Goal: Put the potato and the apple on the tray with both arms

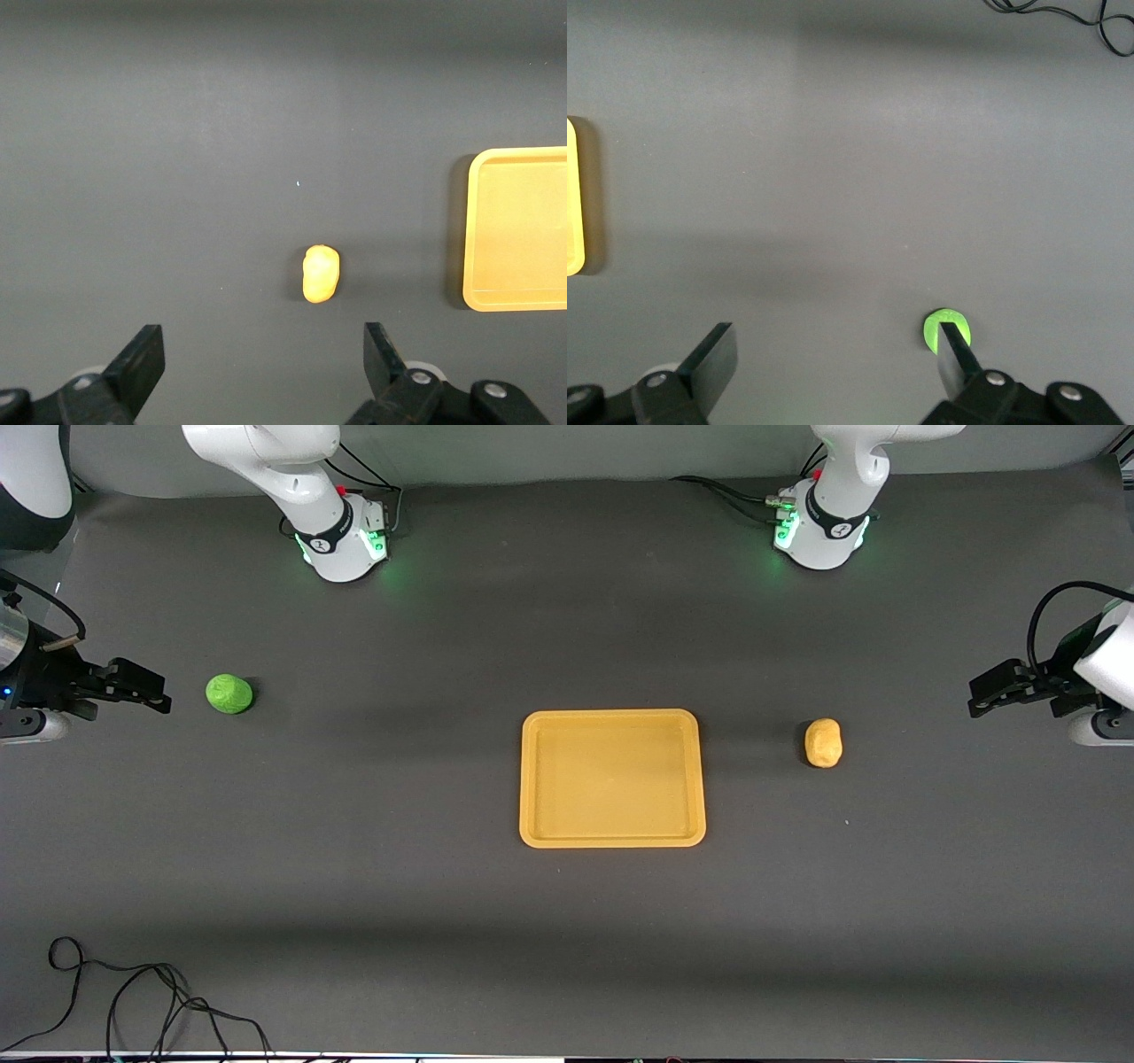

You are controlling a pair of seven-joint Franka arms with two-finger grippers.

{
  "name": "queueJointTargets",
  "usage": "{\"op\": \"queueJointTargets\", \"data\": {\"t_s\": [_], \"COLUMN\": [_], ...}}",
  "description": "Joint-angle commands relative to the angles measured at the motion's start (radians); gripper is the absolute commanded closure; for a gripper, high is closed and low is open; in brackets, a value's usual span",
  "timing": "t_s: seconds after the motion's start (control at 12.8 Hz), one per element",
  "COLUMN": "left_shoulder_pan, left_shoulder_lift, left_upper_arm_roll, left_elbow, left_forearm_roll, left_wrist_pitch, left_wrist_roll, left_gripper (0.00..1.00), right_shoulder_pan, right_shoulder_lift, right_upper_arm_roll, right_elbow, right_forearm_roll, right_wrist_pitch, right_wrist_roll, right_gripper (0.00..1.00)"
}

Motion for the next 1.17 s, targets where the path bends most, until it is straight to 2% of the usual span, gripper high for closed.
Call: {"op": "queueJointTargets", "data": {"t_s": [0.0,0.55,0.86,1.09], "left_shoulder_pan": [-0.004,-0.004,-0.032,-0.043], "left_shoulder_lift": [0.021,0.042,0.048,0.103], "left_upper_arm_roll": [-0.002,-0.002,-0.008,-0.008], "left_elbow": [0.035,0.008,-0.139,-0.322], "left_forearm_roll": [0.013,-0.001,-0.001,0.000], "left_wrist_pitch": [-0.026,-0.056,-0.024,0.138], "left_wrist_roll": [-0.002,-0.018,-0.041,-0.045], "left_gripper": [0.00,0.00,0.00,0.01], "right_shoulder_pan": [-0.003,-0.003,-0.003,-0.005], "right_shoulder_lift": [0.003,0.006,0.008,0.014], "right_upper_arm_roll": [0.000,0.000,0.002,0.000], "right_elbow": [0.015,0.016,0.021,0.036], "right_forearm_roll": [0.004,0.006,0.007,0.024], "right_wrist_pitch": [-0.018,-0.024,-0.024,-0.026], "right_wrist_roll": [0.018,0.089,0.087,0.084], "right_gripper": [0.00,0.00,0.00,0.00]}}
